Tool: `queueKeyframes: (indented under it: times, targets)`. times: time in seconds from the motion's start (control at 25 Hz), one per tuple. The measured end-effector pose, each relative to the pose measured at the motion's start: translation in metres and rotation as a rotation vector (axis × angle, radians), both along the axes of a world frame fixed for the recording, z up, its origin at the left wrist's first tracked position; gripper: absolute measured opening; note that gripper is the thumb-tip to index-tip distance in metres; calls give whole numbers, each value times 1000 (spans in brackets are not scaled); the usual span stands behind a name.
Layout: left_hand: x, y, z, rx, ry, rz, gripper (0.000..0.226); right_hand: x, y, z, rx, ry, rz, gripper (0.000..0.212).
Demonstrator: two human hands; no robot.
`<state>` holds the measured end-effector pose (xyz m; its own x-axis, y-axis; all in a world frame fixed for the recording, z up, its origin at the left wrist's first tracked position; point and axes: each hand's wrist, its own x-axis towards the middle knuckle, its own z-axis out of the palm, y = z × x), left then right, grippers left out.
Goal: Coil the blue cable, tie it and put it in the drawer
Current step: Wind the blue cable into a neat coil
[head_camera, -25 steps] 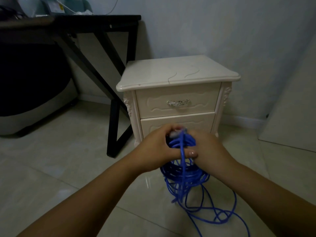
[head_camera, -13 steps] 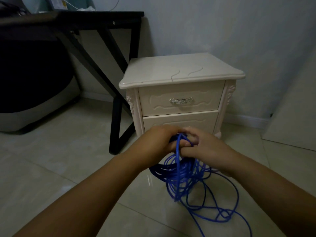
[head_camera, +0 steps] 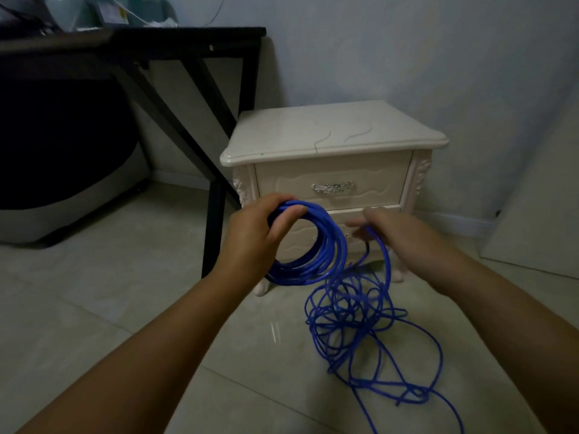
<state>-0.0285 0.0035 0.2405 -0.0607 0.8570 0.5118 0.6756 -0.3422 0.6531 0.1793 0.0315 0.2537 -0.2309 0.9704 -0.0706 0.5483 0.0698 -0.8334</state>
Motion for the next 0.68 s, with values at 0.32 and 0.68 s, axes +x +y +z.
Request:
queueKeyframes:
  times: [0.32, 0.68]
  targets:
    - [5, 10, 1, 105, -21, 48, 18, -32, -12, -3, 653, -112, -65, 69]
    - [40, -2, 0, -132, -729, 41, 27, -50, -11, -28, -402, 1036, -93, 16]
